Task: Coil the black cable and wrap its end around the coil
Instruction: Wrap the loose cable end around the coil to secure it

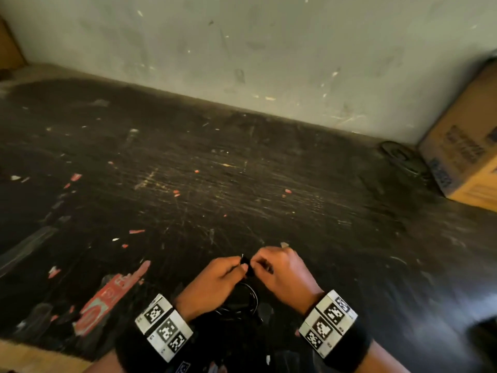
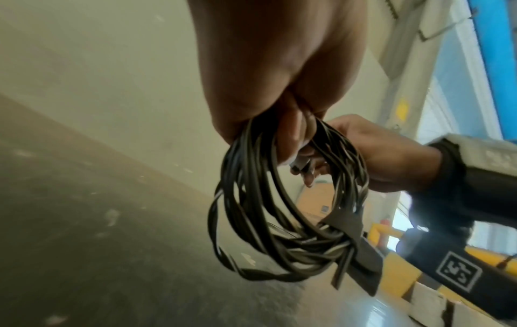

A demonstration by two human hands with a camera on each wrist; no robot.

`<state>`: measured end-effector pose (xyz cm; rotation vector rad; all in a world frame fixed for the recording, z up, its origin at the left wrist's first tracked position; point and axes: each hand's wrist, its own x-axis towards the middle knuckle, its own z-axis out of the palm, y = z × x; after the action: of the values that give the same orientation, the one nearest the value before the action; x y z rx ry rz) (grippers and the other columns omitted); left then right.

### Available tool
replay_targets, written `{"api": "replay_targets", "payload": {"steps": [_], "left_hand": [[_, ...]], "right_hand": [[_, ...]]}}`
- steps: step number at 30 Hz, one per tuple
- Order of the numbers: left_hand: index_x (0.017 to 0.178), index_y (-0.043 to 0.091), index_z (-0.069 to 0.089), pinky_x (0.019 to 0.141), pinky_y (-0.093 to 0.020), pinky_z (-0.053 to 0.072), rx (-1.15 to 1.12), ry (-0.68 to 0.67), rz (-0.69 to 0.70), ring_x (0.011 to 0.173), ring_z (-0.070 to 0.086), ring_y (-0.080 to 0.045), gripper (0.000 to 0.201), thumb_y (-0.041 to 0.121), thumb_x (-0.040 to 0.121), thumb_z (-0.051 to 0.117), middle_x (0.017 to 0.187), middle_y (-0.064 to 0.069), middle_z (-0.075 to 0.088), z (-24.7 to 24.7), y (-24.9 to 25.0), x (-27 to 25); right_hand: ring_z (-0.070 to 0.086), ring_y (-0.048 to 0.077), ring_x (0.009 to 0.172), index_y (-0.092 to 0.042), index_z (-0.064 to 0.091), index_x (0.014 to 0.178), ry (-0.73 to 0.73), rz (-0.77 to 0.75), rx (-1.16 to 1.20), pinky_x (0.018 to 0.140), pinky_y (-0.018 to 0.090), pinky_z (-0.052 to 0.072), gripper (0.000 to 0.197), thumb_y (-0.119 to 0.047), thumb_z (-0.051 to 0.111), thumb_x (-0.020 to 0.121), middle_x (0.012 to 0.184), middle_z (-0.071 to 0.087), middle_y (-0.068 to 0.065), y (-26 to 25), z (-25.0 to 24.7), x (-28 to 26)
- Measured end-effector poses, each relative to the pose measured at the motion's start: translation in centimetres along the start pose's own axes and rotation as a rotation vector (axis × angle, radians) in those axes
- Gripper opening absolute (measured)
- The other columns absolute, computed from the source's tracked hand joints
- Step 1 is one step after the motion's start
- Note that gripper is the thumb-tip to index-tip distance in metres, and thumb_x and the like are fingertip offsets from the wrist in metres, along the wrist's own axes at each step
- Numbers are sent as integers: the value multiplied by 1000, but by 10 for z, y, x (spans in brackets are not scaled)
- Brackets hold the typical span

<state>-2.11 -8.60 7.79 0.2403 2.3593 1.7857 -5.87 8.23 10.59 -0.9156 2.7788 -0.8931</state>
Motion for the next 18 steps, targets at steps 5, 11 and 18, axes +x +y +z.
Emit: {"api": "replay_targets", "payload": {"steps": [5,11,18], "left_hand": [[75,-4,51,49,-20,31,-2,-21,-10,49,39,-4,32,19,97,47,57,4,41,13,20,13],[76,16,52,32,-17,15,-298,18,-201,32,24,-3,25,21,99,43,44,9,27,10,38,26],[74,16,56,35,-21,16,-341,35,-175,33,26,-5,28,22,98,43,41,9,32,3,70,36]], "right_hand": [[67,16,55,-7,61,78,229,355,399,57,38,57,7,-6,61,85,74,71,12,13,-16,4],[72,23,71,-4,59,111,179,212,761,68,30,59,29,1,66,83,87,65,14,10,-45,0],[69,12,82,3,68,97,79,18,665,77,21,55,18,9,65,80,95,69,11,14,-68,7]]}}
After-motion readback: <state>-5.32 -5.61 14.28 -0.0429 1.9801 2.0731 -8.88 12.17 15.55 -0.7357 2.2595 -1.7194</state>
